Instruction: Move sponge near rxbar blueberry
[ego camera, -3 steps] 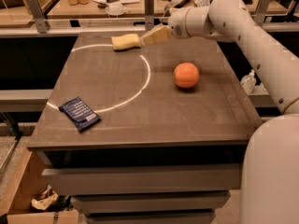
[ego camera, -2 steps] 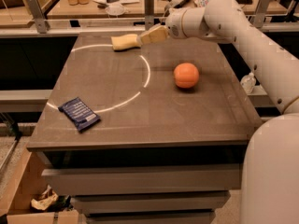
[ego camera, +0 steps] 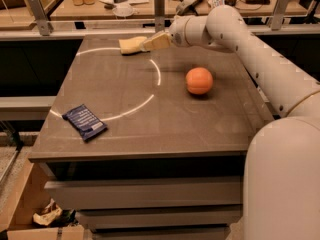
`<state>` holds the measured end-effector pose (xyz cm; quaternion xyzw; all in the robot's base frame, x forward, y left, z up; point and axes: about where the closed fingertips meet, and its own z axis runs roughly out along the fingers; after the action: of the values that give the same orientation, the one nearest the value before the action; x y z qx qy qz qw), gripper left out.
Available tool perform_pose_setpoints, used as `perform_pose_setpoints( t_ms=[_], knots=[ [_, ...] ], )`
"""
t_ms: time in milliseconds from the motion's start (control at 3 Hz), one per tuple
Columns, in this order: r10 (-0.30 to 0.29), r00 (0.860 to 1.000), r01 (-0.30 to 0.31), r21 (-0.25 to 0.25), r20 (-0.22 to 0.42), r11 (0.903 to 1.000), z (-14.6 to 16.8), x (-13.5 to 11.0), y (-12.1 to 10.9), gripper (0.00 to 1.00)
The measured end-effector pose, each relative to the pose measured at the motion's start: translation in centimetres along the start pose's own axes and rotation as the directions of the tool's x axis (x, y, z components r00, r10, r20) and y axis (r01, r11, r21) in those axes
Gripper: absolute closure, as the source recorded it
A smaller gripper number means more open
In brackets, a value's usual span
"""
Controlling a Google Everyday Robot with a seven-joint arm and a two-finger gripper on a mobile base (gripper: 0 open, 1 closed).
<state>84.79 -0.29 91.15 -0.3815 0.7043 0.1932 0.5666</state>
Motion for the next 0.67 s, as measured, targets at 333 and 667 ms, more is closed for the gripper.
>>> perform_pose_setpoints(
  t_ms=[333, 667],
  knots=[
    [0.010, 1.000, -0.010, -0.030, 0.012, 0.9995, 2.1, 1.4, 0.5, 0.00],
    [-0.006, 1.000, 0.007, -0.061, 0.006, 0.9981, 4.0, 2.6, 1.0, 0.00]
  ],
)
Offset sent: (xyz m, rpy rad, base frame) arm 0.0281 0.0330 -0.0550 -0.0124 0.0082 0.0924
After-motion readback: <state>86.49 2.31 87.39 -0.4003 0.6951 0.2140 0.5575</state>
